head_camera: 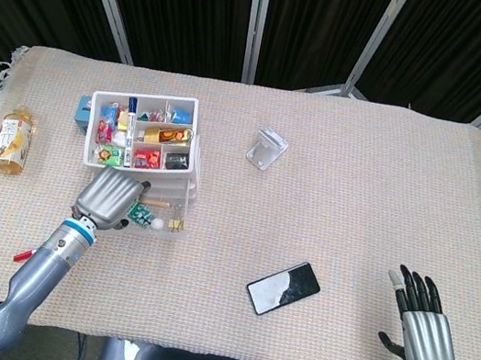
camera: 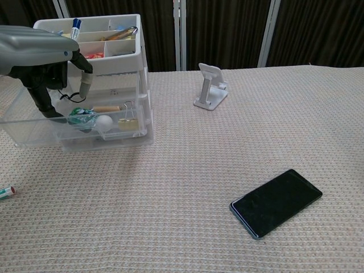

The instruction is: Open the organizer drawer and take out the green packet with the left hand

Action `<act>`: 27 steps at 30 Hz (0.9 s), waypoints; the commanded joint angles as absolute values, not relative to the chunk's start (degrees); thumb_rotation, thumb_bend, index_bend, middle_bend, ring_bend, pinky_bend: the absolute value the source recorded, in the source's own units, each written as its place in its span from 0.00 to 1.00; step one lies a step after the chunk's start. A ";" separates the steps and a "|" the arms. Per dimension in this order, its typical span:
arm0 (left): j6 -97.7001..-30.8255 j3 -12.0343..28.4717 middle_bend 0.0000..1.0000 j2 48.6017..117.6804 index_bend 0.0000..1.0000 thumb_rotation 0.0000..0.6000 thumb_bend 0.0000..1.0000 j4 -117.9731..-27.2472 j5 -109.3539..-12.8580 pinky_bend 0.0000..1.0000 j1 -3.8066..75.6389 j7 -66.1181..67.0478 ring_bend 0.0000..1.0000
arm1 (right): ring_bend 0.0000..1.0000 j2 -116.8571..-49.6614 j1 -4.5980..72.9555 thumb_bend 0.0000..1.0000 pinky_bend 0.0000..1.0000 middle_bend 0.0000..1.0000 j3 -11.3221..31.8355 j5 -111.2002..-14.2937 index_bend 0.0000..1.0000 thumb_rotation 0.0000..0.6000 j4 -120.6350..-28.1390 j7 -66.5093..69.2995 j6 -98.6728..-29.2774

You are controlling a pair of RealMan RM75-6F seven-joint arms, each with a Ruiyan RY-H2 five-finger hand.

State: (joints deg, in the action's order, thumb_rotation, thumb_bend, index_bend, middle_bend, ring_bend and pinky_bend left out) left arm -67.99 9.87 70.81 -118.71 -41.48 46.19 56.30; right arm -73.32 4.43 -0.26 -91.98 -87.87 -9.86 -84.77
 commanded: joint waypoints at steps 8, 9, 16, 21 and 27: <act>-68.61 9.18 1.00 72.50 0.44 1.00 0.04 -117.76 -36.51 0.79 49.26 58.05 0.97 | 0.00 -73.13 4.44 0.00 0.00 0.00 -0.14 -91.93 0.00 1.00 -87.97 -9.30 -84.91; -68.52 9.13 1.00 72.54 0.44 1.00 0.06 -117.83 -35.94 0.79 49.61 58.16 0.97 | 0.00 -73.09 4.44 0.00 0.00 0.00 -0.14 -91.94 0.00 1.00 -88.00 -9.23 -84.92; -67.74 8.58 1.00 72.62 0.45 1.00 0.16 -118.44 -32.79 0.79 51.59 58.12 0.97 | 0.00 -72.79 4.45 0.00 0.00 0.00 -0.17 -92.25 0.00 1.00 -88.25 -8.33 -85.19; -68.10 7.98 1.00 72.90 0.52 1.00 0.26 -118.36 -32.30 0.79 52.36 57.61 0.97 | 0.00 -72.64 4.43 0.00 0.00 0.00 -0.31 -92.64 0.00 1.00 -88.27 -7.86 -85.39; -68.78 7.46 1.00 72.31 0.54 1.00 0.26 -118.80 -34.39 0.79 52.16 55.05 0.97 | 0.00 -72.68 4.42 0.00 0.00 0.00 -0.42 -92.83 0.00 1.00 -88.36 -7.85 -85.42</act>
